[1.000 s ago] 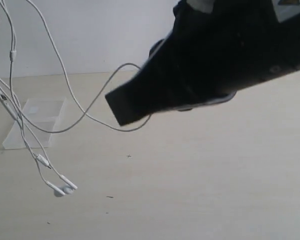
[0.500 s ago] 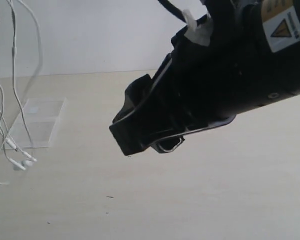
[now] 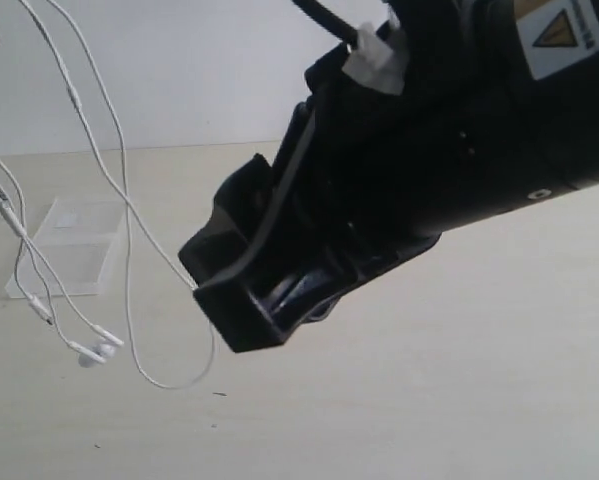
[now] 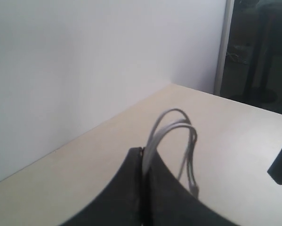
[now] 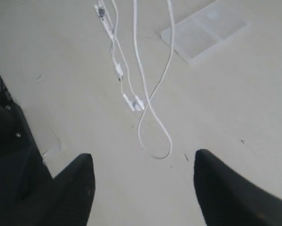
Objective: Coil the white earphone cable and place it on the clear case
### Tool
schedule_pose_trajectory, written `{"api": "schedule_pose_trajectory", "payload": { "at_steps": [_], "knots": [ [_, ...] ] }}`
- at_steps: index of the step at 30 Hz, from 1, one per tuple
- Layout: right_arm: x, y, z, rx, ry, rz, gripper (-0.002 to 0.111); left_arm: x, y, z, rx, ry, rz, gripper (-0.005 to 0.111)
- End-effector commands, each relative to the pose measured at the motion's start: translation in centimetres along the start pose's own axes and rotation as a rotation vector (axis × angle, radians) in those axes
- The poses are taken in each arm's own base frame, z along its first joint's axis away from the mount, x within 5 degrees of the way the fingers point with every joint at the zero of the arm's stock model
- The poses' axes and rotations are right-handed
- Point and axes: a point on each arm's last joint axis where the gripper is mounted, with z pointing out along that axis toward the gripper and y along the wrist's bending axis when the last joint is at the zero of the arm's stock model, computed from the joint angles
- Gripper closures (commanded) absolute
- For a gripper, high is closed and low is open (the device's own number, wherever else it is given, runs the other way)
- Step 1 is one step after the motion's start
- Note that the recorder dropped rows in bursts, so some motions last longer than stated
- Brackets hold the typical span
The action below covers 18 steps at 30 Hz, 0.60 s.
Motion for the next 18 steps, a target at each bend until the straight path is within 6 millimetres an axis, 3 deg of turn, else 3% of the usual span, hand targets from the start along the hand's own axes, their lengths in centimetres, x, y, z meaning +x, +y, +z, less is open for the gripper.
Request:
{"api": "schedule_pose_trajectory", "payload": {
  "at_steps": [1,11,18],
  "knots": [
    [-0.7,0.4,-0.1,-0.045,-0.086,-0.037,0.052,-0.1,0.1,-0.1,-0.015,-0.021,-0.043,0.107],
    [-2.0,0.3,0.5,-0.036,-0.225,-0.024,0.052,-0.6,0.1,-0.2,-0.012,-0.076,-0.146,0.107],
    [-1.8,-0.1,4.9,-0.040,-0.168,0.002,0.047,-0.5,0.2,-0.1,-0.026,-0.061,-0.173,0.107]
  ]
}}
